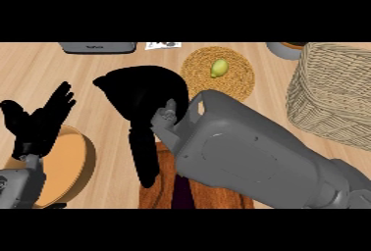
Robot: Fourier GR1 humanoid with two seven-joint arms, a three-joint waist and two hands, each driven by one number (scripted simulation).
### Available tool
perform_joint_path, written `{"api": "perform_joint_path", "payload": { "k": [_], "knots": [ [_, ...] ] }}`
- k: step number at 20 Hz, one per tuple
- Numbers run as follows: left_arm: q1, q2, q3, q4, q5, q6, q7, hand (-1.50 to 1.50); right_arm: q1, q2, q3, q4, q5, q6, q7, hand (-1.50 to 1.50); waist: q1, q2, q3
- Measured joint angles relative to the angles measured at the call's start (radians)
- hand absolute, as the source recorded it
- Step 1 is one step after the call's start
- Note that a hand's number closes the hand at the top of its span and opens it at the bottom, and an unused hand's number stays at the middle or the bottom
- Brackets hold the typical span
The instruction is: Pick the eggplant from the cutting board and place it in the basket
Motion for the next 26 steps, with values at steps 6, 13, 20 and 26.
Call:
{"api": "perform_joint_path", "payload": {
  "k": [6, 13, 20, 26],
  "knots": [
    [0.013, 0.008, 0.017, -0.016, -0.001, -0.009, 0.011, 0.00, 0.074, -0.096, -0.071, -0.132, -0.167, 0.038, 0.034, -1.50, -0.007, -0.001, 0.001],
    [0.024, -0.016, 0.020, -0.004, -0.022, -0.018, -0.013, 0.00, 0.289, -0.187, -0.090, -0.350, -0.130, 0.029, 0.006, -1.50, -0.007, 0.002, 0.001],
    [0.000, -0.032, 0.023, 0.009, -0.044, -0.020, -0.007, 0.00, 0.542, -0.164, 0.019, -0.443, 0.104, -0.017, -0.110, -1.50, 0.000, 0.005, 0.002],
    [0.005, -0.038, 0.039, 0.012, -0.048, -0.038, -0.013, 0.00, 0.678, -0.087, 0.096, -0.360, 0.333, -0.123, -0.270, -1.50, 0.006, 0.007, 0.002]
  ]
}}
